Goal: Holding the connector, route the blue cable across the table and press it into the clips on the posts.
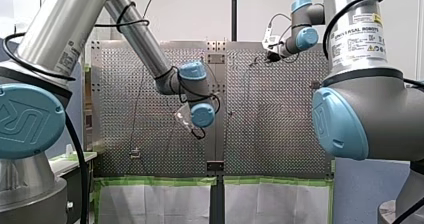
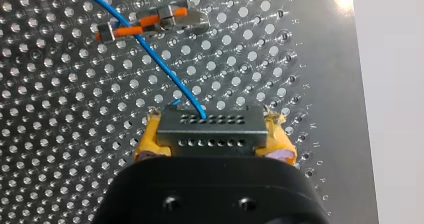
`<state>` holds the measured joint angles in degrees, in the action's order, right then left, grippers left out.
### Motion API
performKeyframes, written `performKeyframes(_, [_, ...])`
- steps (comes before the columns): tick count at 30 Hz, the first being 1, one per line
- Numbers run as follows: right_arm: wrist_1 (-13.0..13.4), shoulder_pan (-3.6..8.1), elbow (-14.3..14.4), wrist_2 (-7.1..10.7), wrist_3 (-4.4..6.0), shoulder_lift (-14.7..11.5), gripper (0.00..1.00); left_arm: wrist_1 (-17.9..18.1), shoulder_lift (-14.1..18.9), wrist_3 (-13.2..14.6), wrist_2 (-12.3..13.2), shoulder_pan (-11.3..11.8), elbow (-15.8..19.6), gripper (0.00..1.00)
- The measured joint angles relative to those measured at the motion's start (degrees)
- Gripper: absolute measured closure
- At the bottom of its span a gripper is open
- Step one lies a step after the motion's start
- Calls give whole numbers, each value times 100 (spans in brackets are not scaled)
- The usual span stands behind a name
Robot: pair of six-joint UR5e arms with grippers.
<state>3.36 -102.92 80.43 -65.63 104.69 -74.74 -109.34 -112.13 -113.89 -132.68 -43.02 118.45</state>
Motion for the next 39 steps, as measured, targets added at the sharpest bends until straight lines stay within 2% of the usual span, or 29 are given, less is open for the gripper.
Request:
performKeyframes(5, [10,3,0,-4,0,4,100,-88,-169,1,1,-5,254,0])
performKeyframes(21, [15,59,0,-7,1,8,100,-947,-206,8,-8,87,1136,0])
performKeyframes(39, [16,62,0,-9,0,8,100,-995,-208,8,-8,90,1184,0])
